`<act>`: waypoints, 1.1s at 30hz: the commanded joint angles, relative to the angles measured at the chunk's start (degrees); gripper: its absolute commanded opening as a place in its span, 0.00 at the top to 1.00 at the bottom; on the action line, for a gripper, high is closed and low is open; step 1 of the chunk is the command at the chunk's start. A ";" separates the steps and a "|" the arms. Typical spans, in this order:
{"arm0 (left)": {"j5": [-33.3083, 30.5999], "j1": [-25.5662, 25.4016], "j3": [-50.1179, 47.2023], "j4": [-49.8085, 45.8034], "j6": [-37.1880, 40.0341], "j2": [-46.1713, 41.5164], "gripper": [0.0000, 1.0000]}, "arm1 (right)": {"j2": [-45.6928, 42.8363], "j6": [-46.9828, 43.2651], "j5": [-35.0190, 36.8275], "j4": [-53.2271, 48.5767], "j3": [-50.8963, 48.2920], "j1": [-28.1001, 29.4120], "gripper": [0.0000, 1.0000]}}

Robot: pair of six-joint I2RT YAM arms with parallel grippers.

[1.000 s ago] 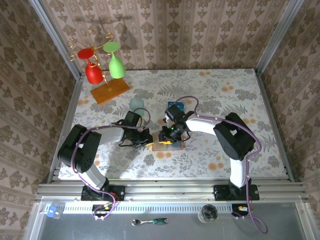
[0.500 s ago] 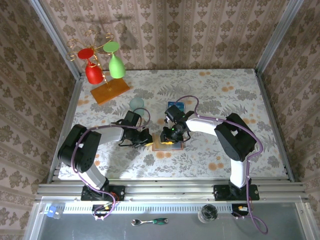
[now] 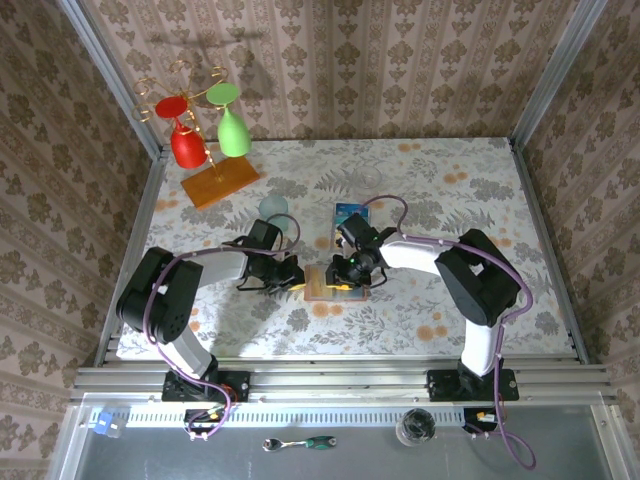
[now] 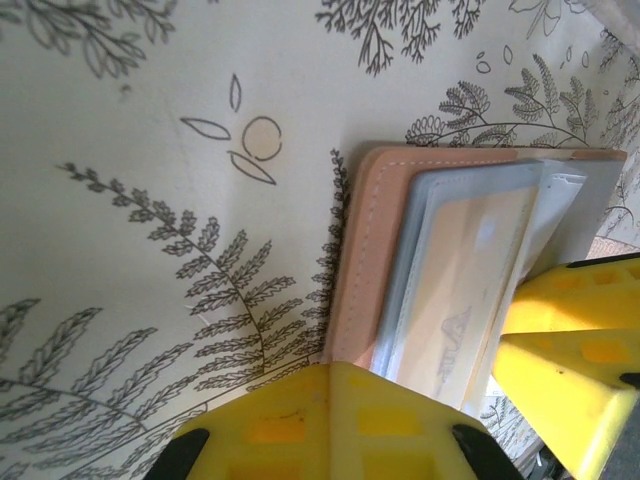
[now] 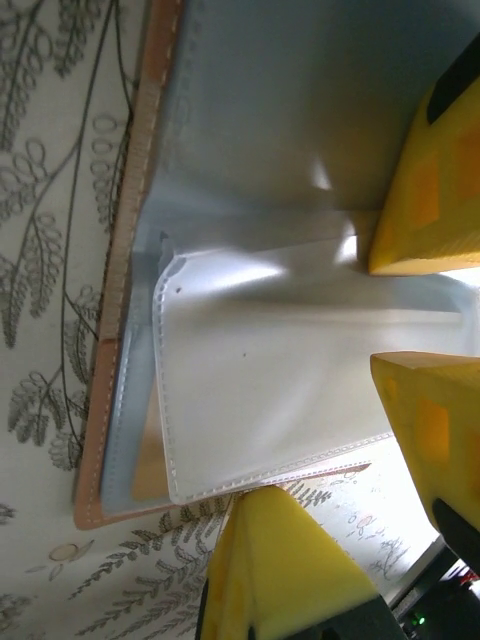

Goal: Take the credit cards out of the card holder

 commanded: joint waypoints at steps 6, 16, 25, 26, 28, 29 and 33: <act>1.14 0.16 1.95 0.18 -0.96 -2.58 0.94 | -1.63 2.56 -1.44 3.10 -2.61 -0.85 0.73; 5.09 -3.09 2.37 8.01 -6.75 0.03 0.79 | -1.94 3.00 -1.99 4.07 -3.72 -1.24 0.73; 5.57 -3.90 2.72 9.39 -7.92 2.31 0.79 | -2.29 3.09 -2.06 4.29 -4.21 -1.33 0.73; 5.76 -3.98 2.84 9.33 -7.97 2.65 0.80 | -2.31 3.05 -2.04 4.27 -4.21 -1.33 0.73; 6.09 -4.23 2.96 9.60 -8.08 3.15 0.81 | -2.45 3.02 -2.14 4.26 -4.29 -1.33 0.73; 6.29 -4.38 3.14 9.73 -8.18 3.37 0.81 | -2.37 3.05 -2.14 4.33 -4.30 -1.33 0.73; 6.56 -4.86 3.69 10.07 -8.43 3.90 0.83 | -2.19 3.25 -2.24 4.52 -4.41 -1.32 0.73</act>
